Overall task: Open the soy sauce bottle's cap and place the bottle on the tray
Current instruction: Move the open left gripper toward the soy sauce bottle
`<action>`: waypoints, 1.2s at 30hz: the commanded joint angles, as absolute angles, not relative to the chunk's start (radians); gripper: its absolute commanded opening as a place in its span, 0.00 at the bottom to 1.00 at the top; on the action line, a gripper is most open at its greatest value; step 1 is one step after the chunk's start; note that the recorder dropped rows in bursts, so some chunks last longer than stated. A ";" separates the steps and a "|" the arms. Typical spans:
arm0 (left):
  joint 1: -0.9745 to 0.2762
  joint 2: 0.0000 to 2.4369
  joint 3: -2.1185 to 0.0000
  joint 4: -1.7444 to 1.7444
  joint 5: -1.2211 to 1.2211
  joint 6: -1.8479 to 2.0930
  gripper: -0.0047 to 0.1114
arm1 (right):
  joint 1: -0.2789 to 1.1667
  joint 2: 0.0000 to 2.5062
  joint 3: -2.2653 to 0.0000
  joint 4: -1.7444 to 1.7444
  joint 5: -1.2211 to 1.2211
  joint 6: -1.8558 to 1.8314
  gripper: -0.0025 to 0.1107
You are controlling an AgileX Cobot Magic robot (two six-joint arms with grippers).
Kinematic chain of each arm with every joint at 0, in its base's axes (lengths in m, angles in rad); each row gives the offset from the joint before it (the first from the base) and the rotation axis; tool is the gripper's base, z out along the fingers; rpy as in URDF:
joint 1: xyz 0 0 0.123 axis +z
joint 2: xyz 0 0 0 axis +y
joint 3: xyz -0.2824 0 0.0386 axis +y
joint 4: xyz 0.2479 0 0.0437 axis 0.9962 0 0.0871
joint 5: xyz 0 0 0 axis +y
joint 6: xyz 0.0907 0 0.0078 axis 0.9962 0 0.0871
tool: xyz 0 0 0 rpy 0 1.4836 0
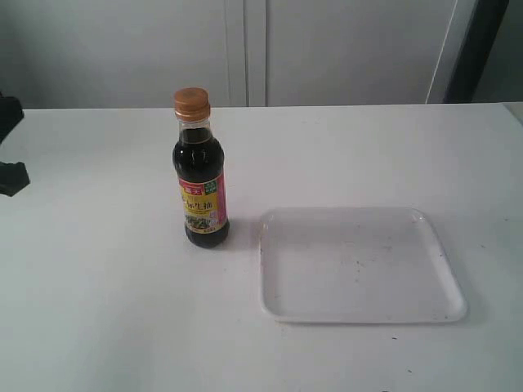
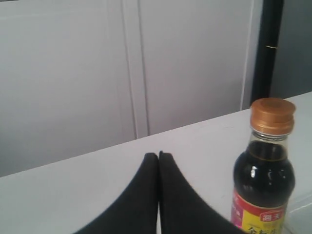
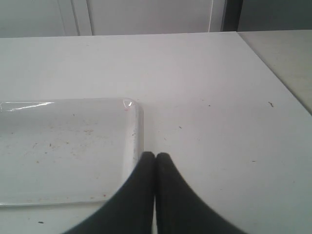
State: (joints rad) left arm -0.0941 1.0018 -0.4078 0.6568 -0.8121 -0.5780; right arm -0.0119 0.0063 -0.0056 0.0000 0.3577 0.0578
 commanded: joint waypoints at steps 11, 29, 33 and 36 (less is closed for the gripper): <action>-0.098 1.197 -0.453 0.878 -1.046 -0.730 0.04 | -0.010 0.000 0.000 -0.007 0.351 0.058 0.02; -0.098 1.314 -0.480 1.060 -1.221 -0.812 0.53 | -0.010 0.000 0.000 -0.007 0.351 0.058 0.02; -0.103 1.328 -0.480 1.056 -1.221 -0.802 0.72 | -0.010 0.000 0.000 -0.007 0.351 0.058 0.02; -0.113 1.342 -0.480 1.056 -1.221 -0.758 0.76 | -0.010 0.000 0.000 -0.007 0.351 0.058 0.02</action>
